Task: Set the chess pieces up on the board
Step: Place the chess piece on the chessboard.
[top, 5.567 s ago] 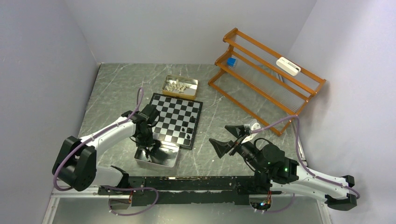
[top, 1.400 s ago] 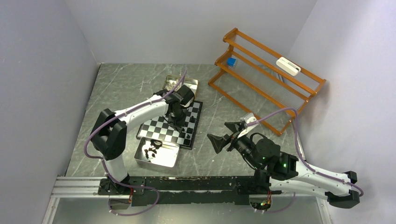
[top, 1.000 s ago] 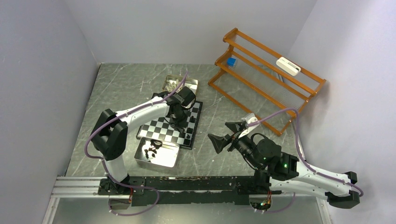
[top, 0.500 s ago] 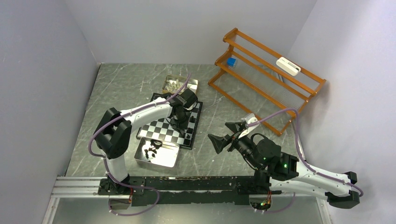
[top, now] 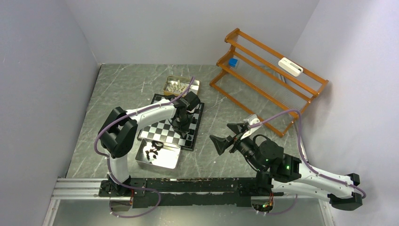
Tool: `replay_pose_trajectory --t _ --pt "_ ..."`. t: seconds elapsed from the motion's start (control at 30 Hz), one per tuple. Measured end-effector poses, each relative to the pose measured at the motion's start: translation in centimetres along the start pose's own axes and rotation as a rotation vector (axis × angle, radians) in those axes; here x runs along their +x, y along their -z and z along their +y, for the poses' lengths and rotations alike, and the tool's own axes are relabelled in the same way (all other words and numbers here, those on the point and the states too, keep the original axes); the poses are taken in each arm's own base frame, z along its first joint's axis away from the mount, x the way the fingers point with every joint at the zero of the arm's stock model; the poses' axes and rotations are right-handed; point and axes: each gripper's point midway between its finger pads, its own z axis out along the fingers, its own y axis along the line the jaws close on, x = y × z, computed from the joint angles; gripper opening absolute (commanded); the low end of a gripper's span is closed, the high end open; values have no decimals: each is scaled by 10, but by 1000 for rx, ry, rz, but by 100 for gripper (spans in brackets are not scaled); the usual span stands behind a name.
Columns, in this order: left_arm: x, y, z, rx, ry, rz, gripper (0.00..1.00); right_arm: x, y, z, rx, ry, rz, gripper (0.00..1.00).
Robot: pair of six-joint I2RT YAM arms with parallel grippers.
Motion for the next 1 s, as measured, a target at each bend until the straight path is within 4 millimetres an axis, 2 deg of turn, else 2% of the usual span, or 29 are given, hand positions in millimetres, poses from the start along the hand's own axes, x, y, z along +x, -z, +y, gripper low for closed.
replay_pose_trajectory --t 0.5,0.7,1.0 --pt "0 -2 2 -13 -2 1 25 3 2 -3 6 -5 -3 100" --pt "0 -2 3 -18 -2 1 22 5 1 -3 8 -1 2 100" --pt "1 -2 3 -19 -3 4 24 5 -2 -1 7 7 2 100"
